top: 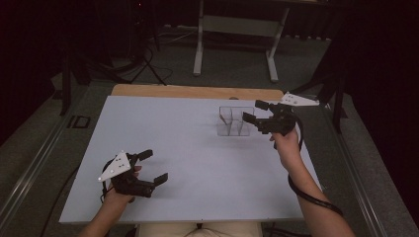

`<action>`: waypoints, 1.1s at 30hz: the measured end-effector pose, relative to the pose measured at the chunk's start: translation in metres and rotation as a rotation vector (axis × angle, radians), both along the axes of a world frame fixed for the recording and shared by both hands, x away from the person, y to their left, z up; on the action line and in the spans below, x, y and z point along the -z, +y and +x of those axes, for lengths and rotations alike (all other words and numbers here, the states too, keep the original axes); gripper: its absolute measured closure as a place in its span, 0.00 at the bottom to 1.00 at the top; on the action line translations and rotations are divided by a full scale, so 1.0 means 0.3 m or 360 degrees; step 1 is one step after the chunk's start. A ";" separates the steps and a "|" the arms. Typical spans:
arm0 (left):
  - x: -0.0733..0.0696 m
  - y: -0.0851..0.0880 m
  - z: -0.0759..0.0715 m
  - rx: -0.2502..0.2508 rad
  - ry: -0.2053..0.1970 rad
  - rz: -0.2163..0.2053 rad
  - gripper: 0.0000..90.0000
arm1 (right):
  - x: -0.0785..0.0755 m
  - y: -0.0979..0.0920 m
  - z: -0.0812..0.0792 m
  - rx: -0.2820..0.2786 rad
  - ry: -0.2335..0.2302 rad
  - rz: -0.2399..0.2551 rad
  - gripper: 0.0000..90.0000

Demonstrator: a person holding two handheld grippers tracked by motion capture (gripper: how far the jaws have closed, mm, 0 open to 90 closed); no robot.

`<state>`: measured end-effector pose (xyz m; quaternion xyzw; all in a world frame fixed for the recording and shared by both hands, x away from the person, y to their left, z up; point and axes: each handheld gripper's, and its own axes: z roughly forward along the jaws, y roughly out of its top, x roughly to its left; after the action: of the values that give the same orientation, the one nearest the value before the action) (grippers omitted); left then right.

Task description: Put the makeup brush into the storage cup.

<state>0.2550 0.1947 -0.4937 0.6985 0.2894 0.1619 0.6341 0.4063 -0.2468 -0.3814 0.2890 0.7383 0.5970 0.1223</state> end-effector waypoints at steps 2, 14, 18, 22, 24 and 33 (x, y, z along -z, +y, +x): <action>0.001 -0.001 0.000 0.0000 0.0005 -0.0002 0.02 | 0.009 -0.004 -0.018 -0.0011 0.0000 -0.0011 0.16; -0.003 0.000 0.000 0.0004 -0.0002 -0.0005 0.02 | 0.060 -0.009 -0.116 -0.0062 0.0029 0.0032 0.16; -0.004 0.002 0.000 0.0003 -0.0005 -0.0007 0.02 | 0.073 -0.006 -0.144 -0.0087 0.0037 0.0020 0.17; -0.005 0.002 -0.001 0.0005 -0.0004 -0.0006 0.02 | 0.084 -0.004 -0.172 -0.0104 0.0046 0.0021 0.17; -0.006 0.002 -0.001 0.0006 -0.0004 -0.0003 0.02 | 0.090 -0.003 -0.184 -0.0109 0.0049 0.0007 0.17; -0.006 0.001 -0.002 0.0004 -0.0005 -0.0005 0.02 | 0.115 -0.006 -0.235 -0.0138 0.0069 -0.0019 0.17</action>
<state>0.2545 0.1950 -0.4918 0.6976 0.2878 0.1619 0.6359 0.3360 -0.2485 -0.4160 0.2690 0.7562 0.5908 0.0820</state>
